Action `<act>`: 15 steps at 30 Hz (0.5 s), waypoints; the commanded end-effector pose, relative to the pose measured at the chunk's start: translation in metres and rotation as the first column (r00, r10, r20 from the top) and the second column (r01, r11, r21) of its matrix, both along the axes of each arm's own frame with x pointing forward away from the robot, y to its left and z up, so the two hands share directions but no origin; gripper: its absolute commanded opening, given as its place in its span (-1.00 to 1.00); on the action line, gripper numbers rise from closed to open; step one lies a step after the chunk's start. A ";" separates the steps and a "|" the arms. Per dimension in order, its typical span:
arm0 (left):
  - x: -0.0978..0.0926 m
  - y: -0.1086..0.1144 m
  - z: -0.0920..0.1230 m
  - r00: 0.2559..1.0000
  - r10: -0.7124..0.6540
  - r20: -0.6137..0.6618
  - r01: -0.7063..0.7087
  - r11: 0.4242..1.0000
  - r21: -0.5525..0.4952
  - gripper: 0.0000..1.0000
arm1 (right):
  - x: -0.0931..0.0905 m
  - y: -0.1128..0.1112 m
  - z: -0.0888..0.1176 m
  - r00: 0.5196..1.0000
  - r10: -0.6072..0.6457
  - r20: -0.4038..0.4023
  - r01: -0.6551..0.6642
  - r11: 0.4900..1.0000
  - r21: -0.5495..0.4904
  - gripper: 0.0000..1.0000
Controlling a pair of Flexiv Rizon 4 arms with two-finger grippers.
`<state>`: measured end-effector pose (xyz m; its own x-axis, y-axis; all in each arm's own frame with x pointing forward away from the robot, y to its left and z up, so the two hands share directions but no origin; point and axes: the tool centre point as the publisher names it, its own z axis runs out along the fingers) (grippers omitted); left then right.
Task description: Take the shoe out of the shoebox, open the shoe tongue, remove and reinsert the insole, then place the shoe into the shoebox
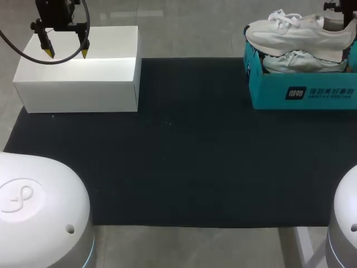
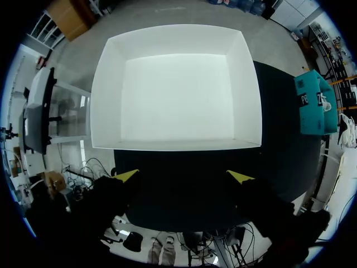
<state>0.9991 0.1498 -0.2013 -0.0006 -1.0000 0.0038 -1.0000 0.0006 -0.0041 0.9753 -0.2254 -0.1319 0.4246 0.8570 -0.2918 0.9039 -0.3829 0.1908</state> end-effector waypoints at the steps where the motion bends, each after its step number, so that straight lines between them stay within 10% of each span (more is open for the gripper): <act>1: 0.000 0.000 0.001 1.000 0.000 -0.002 0.000 1.000 0.002 1.00 | -0.031 0.016 -0.002 0.998 0.034 0.049 -0.034 0.999 -0.006 -1.00; 15: 0.000 0.000 0.001 1.000 0.000 -0.002 0.000 1.000 0.002 1.00 | -0.096 0.109 -0.029 0.993 0.115 0.012 -0.115 0.993 0.020 -1.00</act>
<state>0.9991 0.1498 -0.2013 -0.0006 -1.0000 0.0037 -1.0000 0.0005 -0.0041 0.8908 -0.1263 -0.1529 0.3249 0.9078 -0.2653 0.9446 -0.2978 0.1379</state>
